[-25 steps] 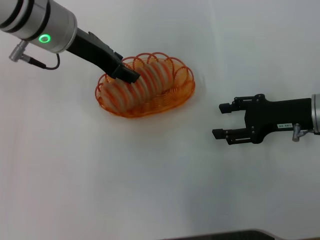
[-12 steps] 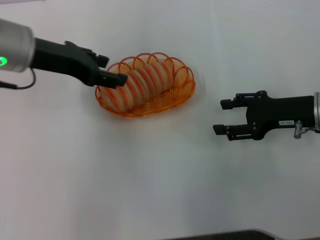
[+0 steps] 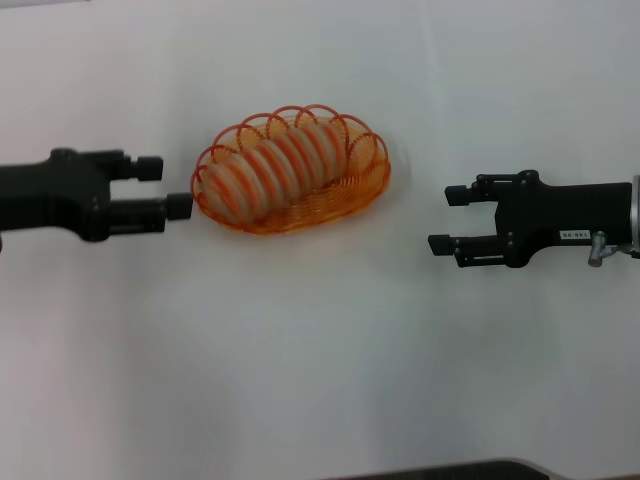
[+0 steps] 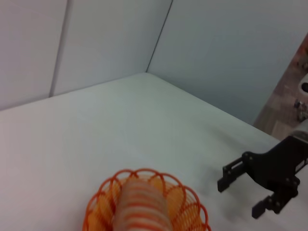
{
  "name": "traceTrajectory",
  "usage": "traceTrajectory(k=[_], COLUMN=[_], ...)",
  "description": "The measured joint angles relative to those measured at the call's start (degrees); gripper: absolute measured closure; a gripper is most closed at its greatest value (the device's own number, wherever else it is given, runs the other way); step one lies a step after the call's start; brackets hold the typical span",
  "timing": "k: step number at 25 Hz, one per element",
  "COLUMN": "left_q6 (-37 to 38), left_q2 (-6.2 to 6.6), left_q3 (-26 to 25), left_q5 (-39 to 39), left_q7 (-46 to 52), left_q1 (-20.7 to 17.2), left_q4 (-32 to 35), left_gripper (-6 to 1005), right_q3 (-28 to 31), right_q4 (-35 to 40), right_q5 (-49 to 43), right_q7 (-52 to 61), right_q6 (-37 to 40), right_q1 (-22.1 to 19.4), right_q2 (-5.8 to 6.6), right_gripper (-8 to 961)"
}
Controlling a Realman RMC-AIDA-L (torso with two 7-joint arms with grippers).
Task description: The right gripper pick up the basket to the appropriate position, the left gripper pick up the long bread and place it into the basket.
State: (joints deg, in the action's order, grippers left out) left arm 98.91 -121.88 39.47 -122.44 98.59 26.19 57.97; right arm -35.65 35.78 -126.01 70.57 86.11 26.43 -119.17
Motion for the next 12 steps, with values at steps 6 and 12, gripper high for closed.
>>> traceTrajectory(k=[6, 12], left_q6=[0.8, 1.9], left_q2=[0.13, -0.39], left_q3=[-2.2, -2.9], left_q5=[-0.4, -0.7], left_q7=[-6.3, -12.6], left_q1=[-3.4, -5.9], left_q4=[-3.6, -5.6], left_gripper=[275, 276], right_q3=[0.6, 0.5], right_q4=[0.0, -0.1], right_q5=[0.0, 0.0], right_q7=[-0.1, 0.0], right_q6=[-0.6, -1.8], right_q1=[0.1, 0.1], right_q2=[-0.01, -0.06], right_gripper=[187, 192])
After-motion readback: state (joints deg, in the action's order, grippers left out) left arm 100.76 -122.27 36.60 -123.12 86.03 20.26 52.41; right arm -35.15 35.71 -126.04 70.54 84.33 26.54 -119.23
